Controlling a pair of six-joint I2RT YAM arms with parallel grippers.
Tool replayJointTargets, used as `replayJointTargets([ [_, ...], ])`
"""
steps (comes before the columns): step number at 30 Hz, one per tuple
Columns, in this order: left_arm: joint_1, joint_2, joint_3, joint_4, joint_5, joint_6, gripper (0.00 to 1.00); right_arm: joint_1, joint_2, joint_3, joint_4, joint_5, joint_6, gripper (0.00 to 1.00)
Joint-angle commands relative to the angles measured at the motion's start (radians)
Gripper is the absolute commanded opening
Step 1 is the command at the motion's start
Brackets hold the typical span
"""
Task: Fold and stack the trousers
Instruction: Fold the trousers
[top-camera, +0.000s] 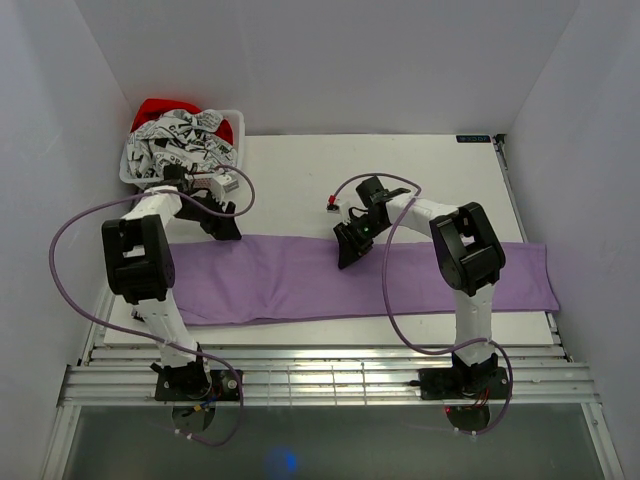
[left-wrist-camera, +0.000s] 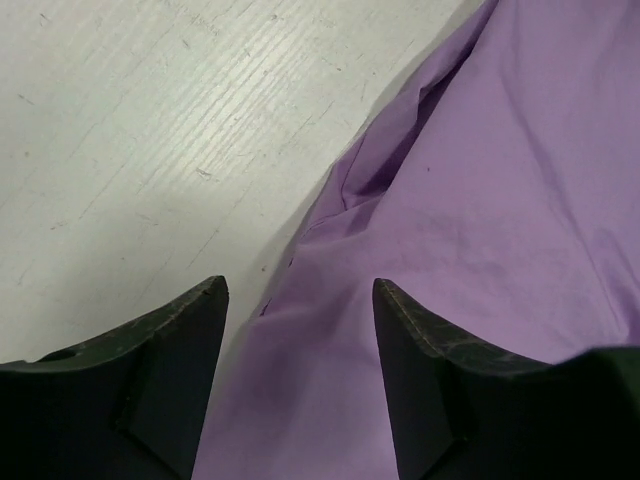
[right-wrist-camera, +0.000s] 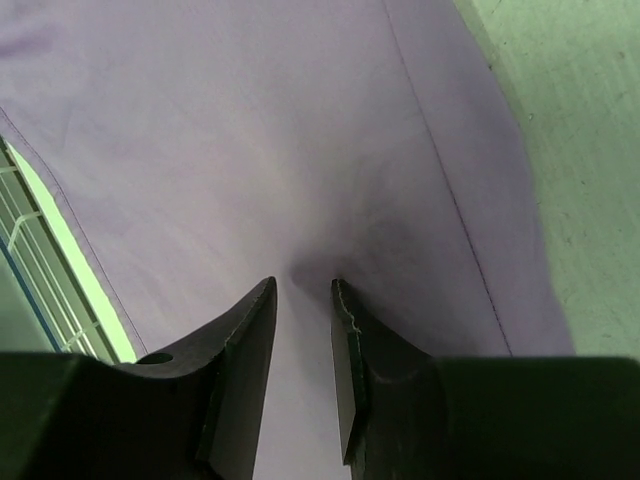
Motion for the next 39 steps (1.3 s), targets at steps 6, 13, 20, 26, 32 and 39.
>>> replayJointTargets([
  [6, -0.004, 0.060, 0.050, -0.045, 0.181, 0.025, 0.51, 0.003, -0.042, 0.000, 0.015, 0.022, -0.011, 0.44],
  [13, -0.004, -0.055, -0.036, -0.076, 0.229, 0.134, 0.00, -0.009, -0.128, 0.057, -0.029, 0.014, -0.067, 0.47],
  [20, -0.016, -0.290, -0.229, -0.032, 0.187, 0.205, 0.00, -0.026, -0.142, 0.160, -0.077, -0.022, -0.088, 0.47],
  [26, -0.063, -0.417, -0.444, 0.013, 0.117, 0.261, 0.00, -0.025, -0.082, 0.266, -0.068, -0.081, -0.047, 0.48],
  [32, -0.103, -0.468, -0.587, 0.128, 0.066, 0.206, 0.00, -0.008, -0.017, 0.315, -0.022, -0.095, -0.010, 0.50],
  [39, -0.090, -0.425, -0.423, 0.159, 0.117, 0.077, 0.50, -0.008, 0.032, 0.347, -0.029, -0.095, -0.022, 0.52],
])
